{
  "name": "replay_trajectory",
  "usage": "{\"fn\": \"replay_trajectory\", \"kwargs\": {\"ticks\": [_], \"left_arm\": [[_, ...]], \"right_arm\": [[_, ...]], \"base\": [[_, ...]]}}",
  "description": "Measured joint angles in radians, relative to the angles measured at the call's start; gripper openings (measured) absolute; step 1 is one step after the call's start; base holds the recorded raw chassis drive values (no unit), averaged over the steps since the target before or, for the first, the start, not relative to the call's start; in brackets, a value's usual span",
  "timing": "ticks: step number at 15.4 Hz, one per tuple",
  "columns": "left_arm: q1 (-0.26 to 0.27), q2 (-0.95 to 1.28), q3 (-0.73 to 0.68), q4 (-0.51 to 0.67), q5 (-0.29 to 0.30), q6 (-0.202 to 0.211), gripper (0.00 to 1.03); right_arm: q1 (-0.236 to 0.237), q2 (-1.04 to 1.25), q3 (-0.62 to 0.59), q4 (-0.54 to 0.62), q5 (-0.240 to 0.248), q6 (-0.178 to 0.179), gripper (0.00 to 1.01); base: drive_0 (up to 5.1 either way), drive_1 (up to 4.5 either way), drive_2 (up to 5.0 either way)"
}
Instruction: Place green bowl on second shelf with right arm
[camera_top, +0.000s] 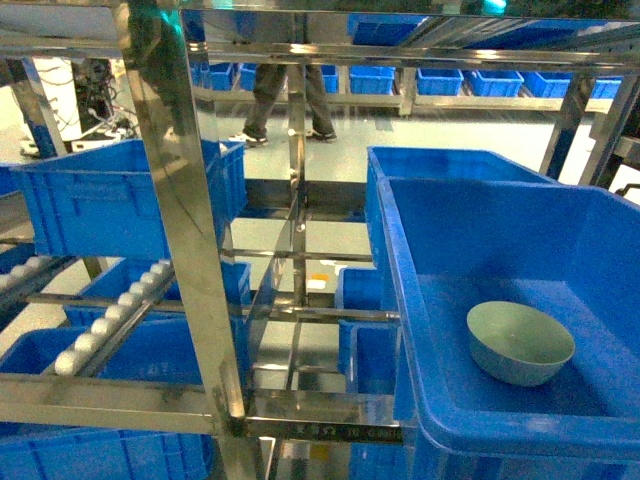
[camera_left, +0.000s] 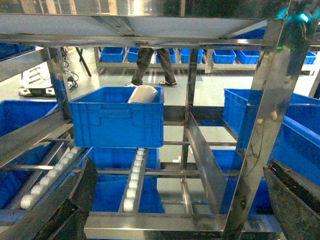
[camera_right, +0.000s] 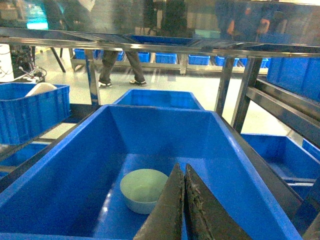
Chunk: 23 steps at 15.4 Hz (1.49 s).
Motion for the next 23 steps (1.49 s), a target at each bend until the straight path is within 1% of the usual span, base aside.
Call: {"fn": "replay_trajectory", "kwargs": {"ticks": [2,3,4,5,6,7,10,11,12,17,18,19,23], "left_arm": [[0.000,0.000,0.000,0.000,0.000,0.000,0.98],[0.000,0.000,0.000,0.000,0.000,0.000,0.98],[0.000,0.000,0.000,0.000,0.000,0.000,0.98],[0.000,0.000,0.000,0.000,0.000,0.000,0.98],[0.000,0.000,0.000,0.000,0.000,0.000,0.98],[0.000,0.000,0.000,0.000,0.000,0.000,0.98],[0.000,0.000,0.000,0.000,0.000,0.000,0.98],[0.000,0.000,0.000,0.000,0.000,0.000,0.98],[0.000,0.000,0.000,0.000,0.000,0.000,0.98],[0.000,0.000,0.000,0.000,0.000,0.000,0.98],[0.000,0.000,0.000,0.000,0.000,0.000,0.98],[0.000,0.000,0.000,0.000,0.000,0.000,0.98],[0.000,0.000,0.000,0.000,0.000,0.000,0.98]], "right_arm": [[0.000,-0.034,-0.012,-0.022,0.000,0.000,0.02],[0.000,-0.049,-0.026,-0.009,0.000,0.000,0.02],[0.000,-0.093,-0.039,-0.057,0.001,0.001,0.02],[0.000,-0.201,-0.039,-0.193,-0.001,0.000,0.02],[0.000,-0.234,-0.037,-0.169,-0.003,0.000,0.02],[0.000,-0.234,-0.039,-0.197,-0.001,0.001,0.02],[0.000,-0.234,-0.039,-0.190,0.000,0.000,0.02],[0.000,-0.234,-0.039,-0.190,0.000,0.000,0.06],[0.000,-0.234,-0.039,-0.190,0.000,0.000,0.21],[0.000,-0.234,-0.039,-0.190,0.000,0.000,0.85],[0.000,-0.234,-0.039,-0.190,0.000,0.000,0.99],[0.000,-0.234,-0.039,-0.190,0.000,0.002,0.98],[0.000,-0.234,-0.039,-0.190,0.000,0.003,0.98]], "base": [[0.0,0.00,0.0],[0.0,0.00,0.0],[0.0,0.00,0.0],[0.0,0.00,0.0],[0.0,0.00,0.0],[0.0,0.00,0.0],[0.0,0.00,0.0],[0.0,0.00,0.0],[0.0,0.00,0.0],[0.0,0.00,0.0],[0.0,0.00,0.0],[0.0,0.00,0.0],[0.0,0.00,0.0]]}}
